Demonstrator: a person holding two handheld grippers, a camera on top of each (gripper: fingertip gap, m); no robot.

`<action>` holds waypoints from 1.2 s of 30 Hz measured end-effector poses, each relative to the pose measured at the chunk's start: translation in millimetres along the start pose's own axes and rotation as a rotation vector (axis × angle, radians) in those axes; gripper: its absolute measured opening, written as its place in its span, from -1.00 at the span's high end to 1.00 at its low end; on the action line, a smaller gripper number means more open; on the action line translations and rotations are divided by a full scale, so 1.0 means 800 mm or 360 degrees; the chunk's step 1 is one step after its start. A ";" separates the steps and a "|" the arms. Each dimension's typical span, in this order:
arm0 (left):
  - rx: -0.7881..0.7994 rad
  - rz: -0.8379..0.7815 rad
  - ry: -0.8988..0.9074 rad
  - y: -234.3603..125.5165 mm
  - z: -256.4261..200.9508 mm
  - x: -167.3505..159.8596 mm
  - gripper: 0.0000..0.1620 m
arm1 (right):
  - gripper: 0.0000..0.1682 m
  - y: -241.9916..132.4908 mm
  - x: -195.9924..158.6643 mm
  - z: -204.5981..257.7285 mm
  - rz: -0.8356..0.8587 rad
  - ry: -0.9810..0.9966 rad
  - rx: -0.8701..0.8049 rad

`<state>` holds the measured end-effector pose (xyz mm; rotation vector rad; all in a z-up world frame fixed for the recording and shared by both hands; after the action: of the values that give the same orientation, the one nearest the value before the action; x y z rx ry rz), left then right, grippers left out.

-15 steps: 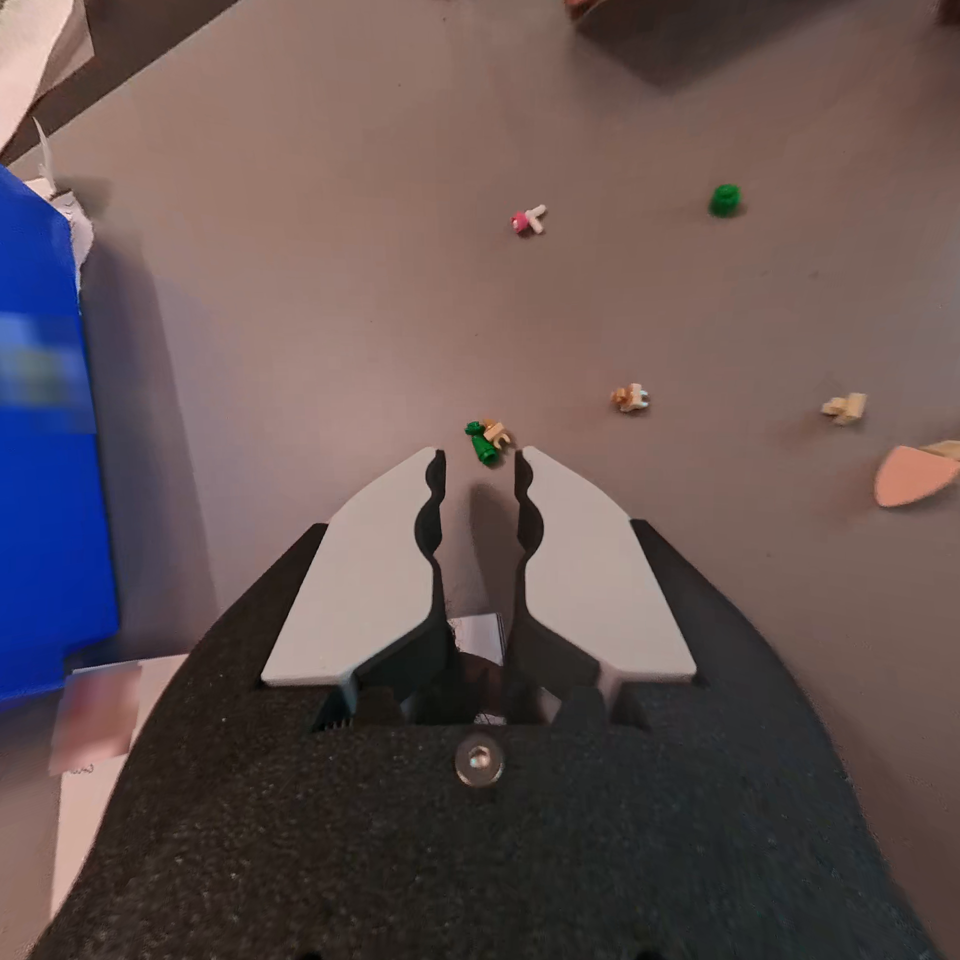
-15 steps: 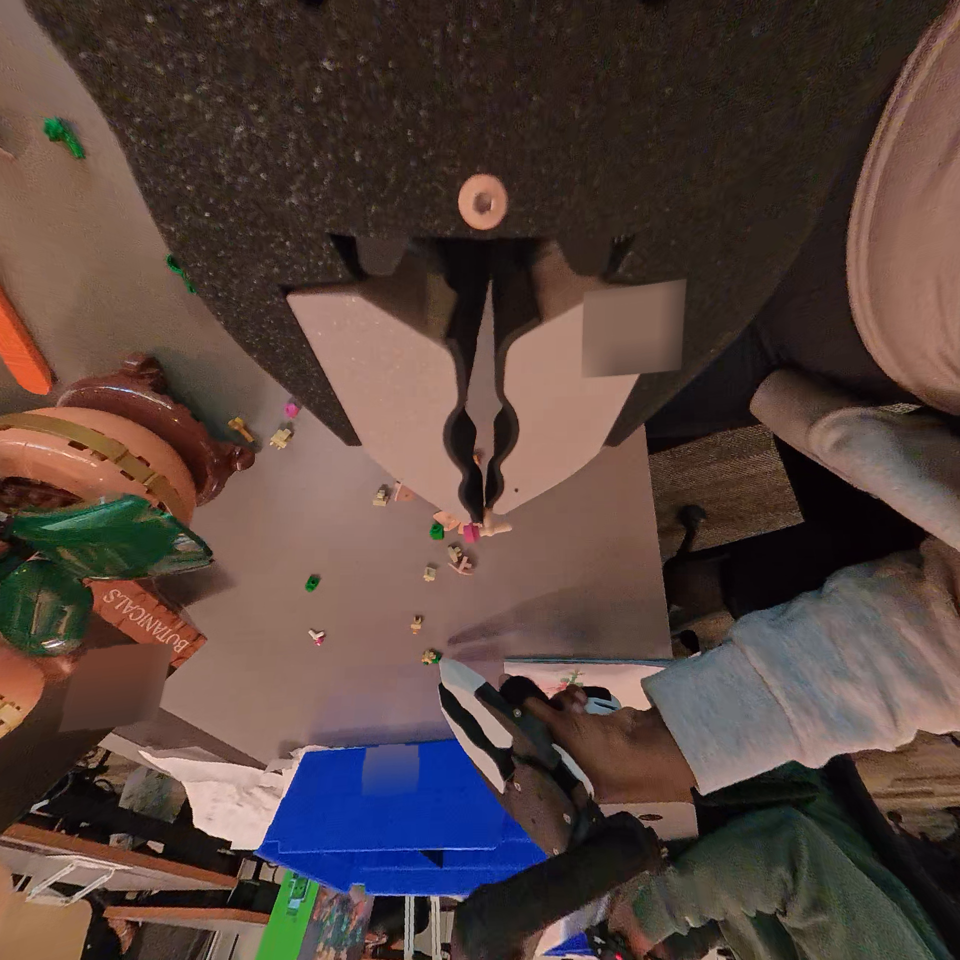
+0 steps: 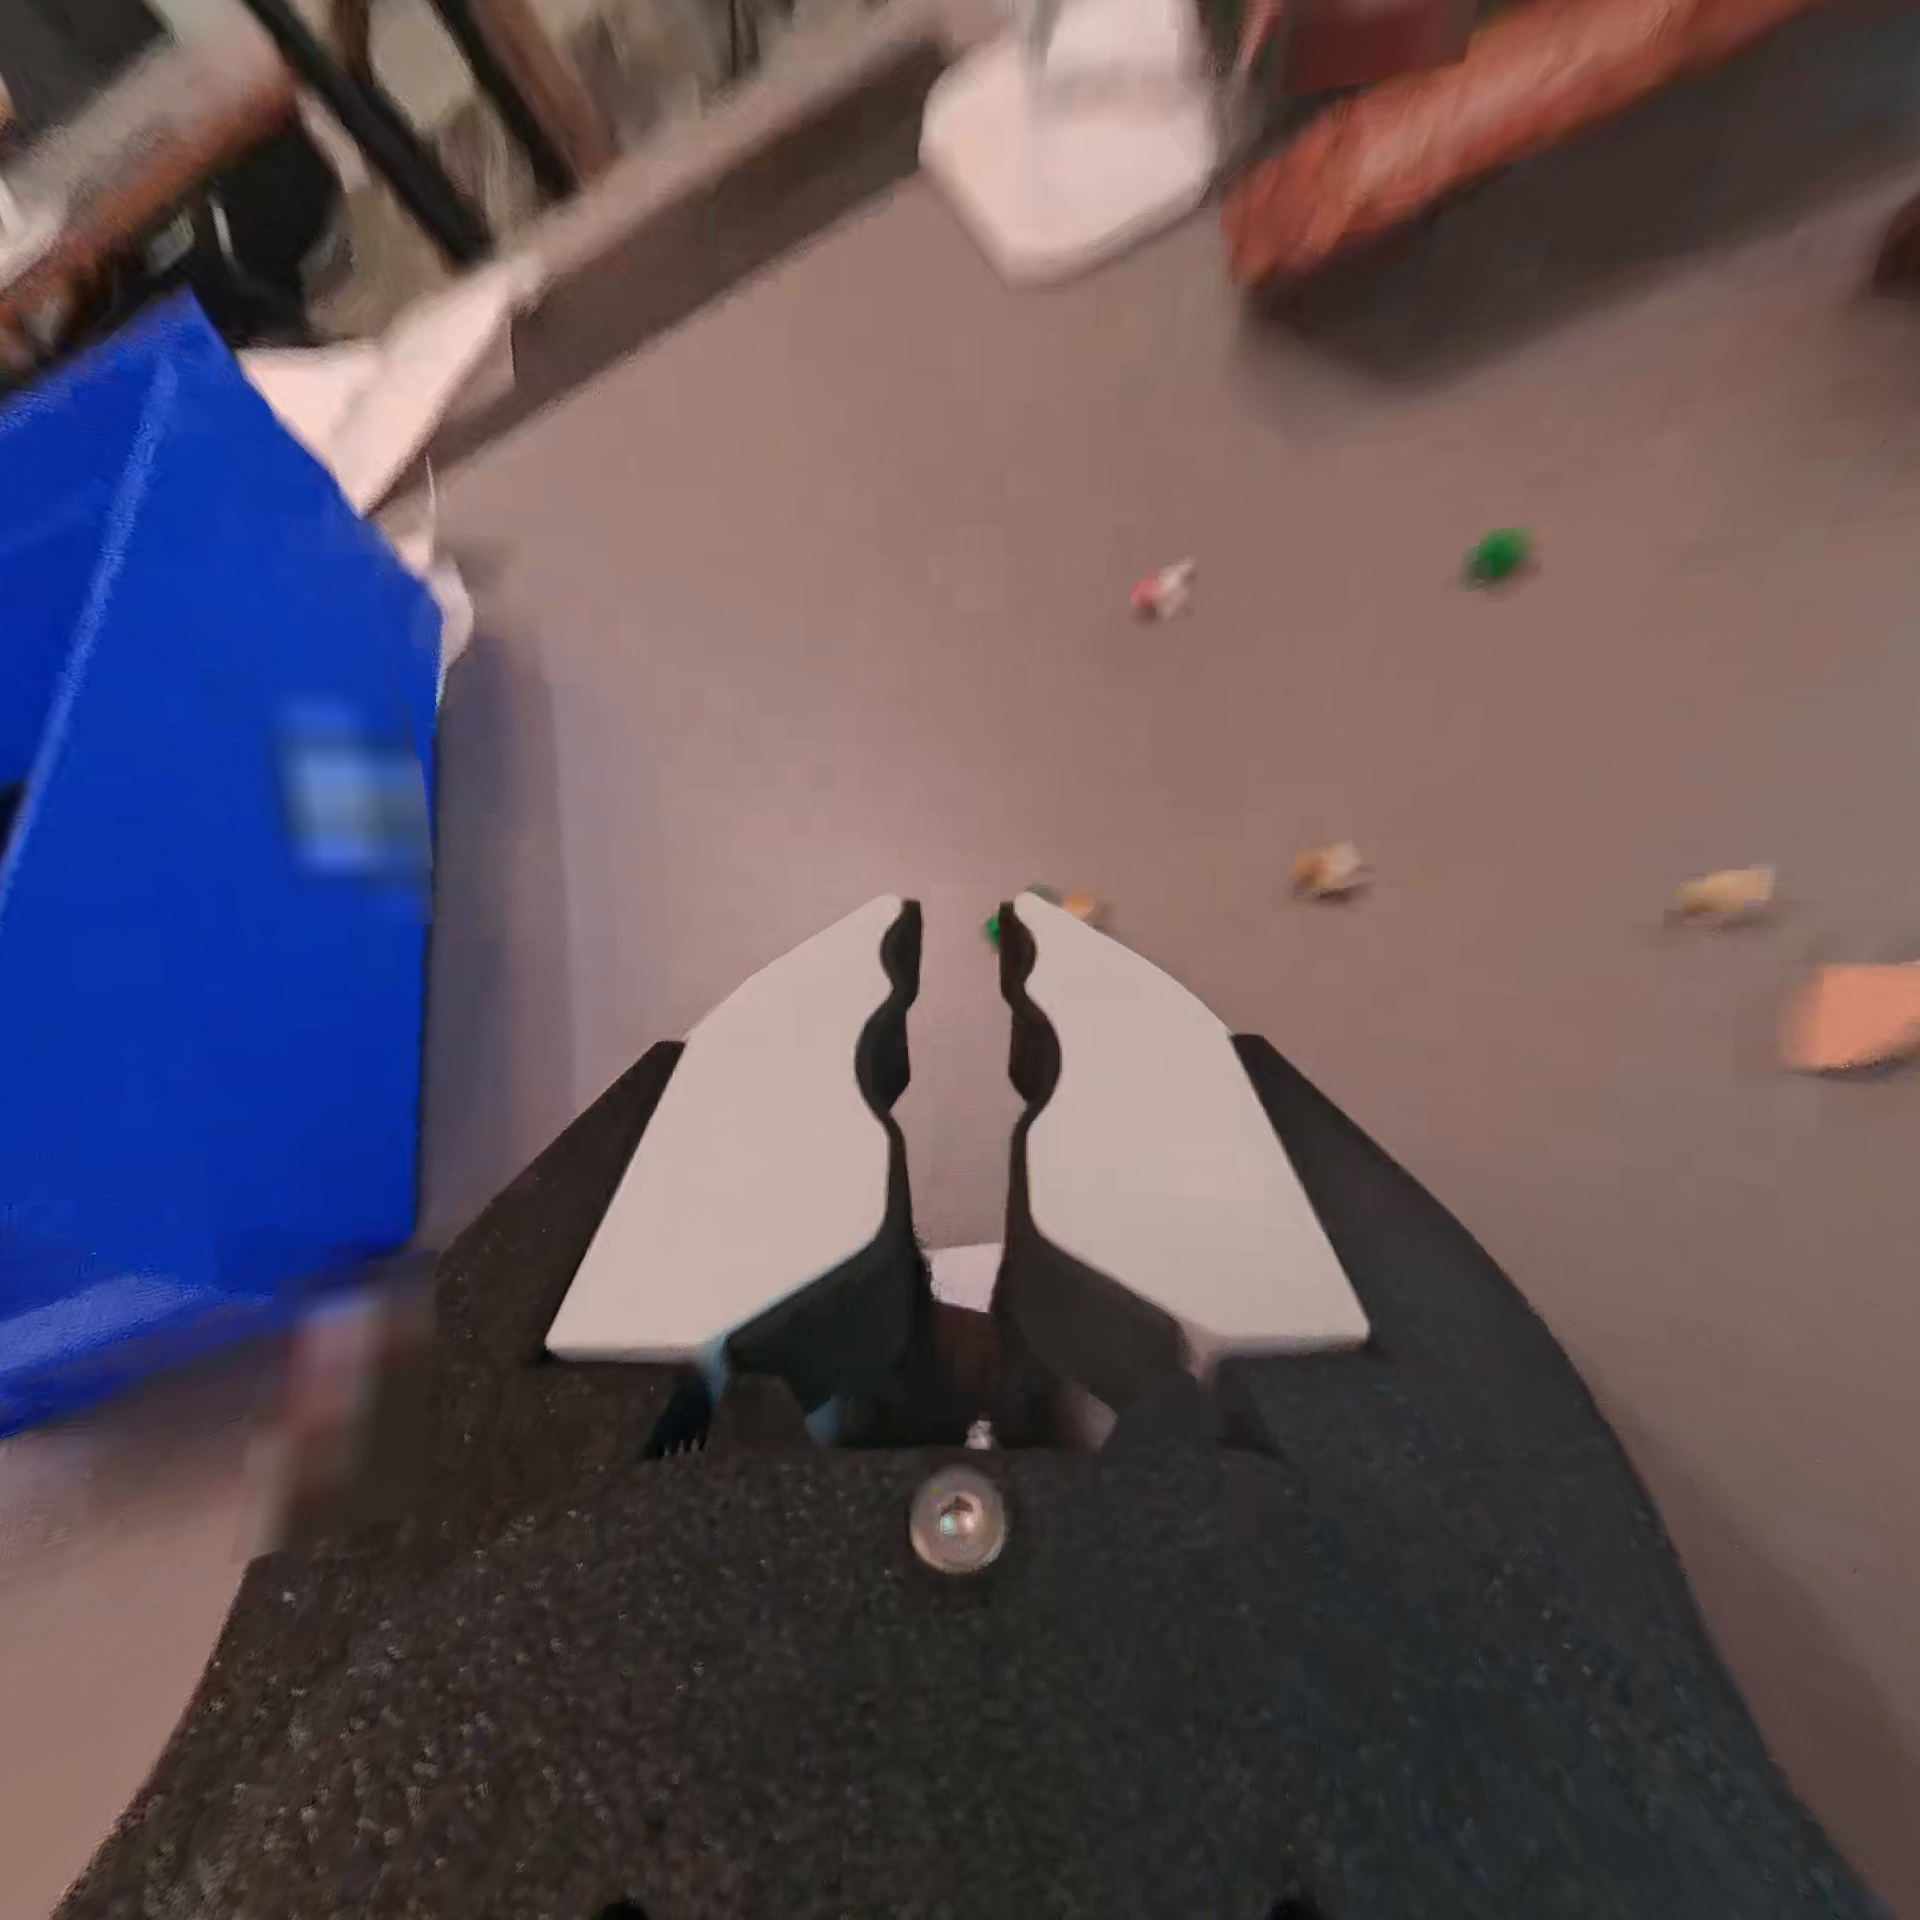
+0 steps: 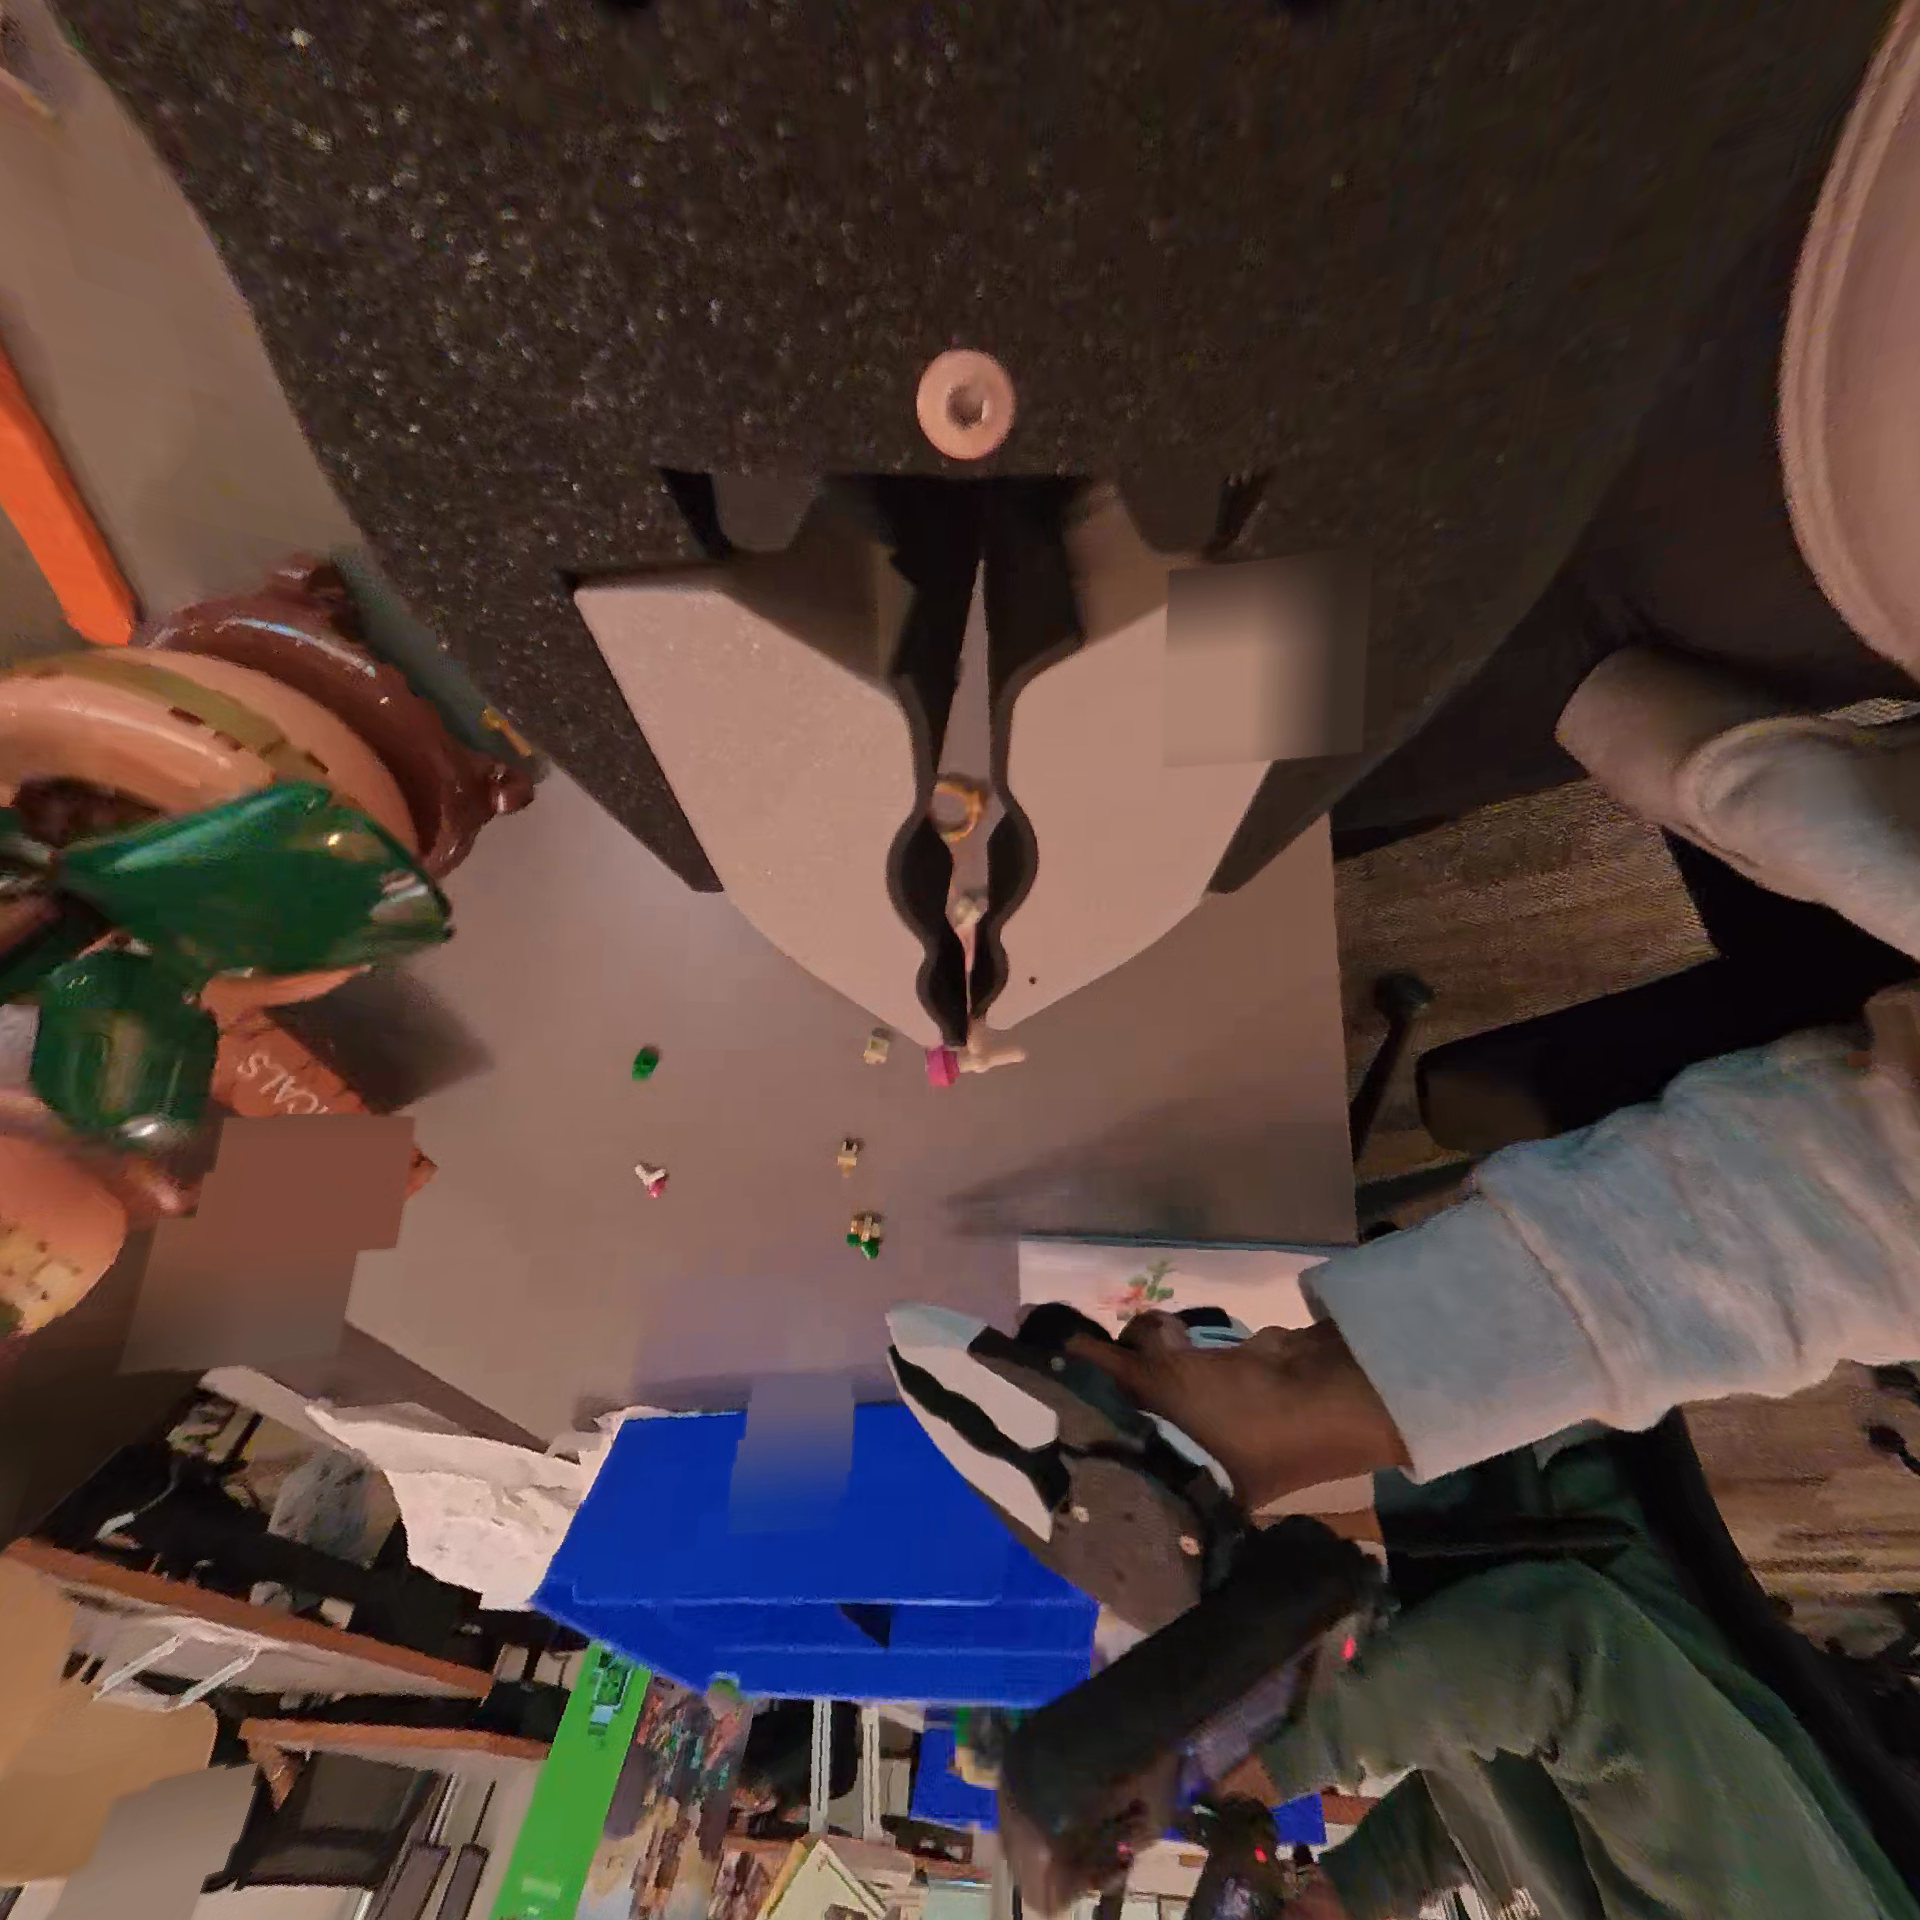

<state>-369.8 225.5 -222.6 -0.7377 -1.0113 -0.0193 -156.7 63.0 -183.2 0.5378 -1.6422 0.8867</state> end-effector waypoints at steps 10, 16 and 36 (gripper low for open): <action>-0.1290 -0.1004 -0.0107 -0.131 -0.157 0.095 0.76 | 0.99 0.005 0.095 -0.009 -0.0266 -0.0743 -0.0279; -0.1420 -0.1065 0.0108 -0.152 -0.171 0.162 0.70 | 0.98 -0.023 0.100 -0.017 -0.0168 -0.1155 -0.0543; -0.2279 -0.0808 -0.0351 -0.143 -0.221 0.164 0.77 | 0.98 -0.043 0.074 0.009 -0.0134 -0.1382 -0.0594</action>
<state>-202.0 78.6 -113.6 -1.7576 -1.3070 -1.2277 -151.1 42.5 -117.8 0.7770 -2.4712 0.2470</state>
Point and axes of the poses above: each gripper's, where its closed fingertips meet, y out along the fingers, x out of its top, z = x × y across the jaws, the point moved 4 cm from there along -y, back along the fingers, and after that the axes turned 2 degrees about -x, right-handed, at the moved point
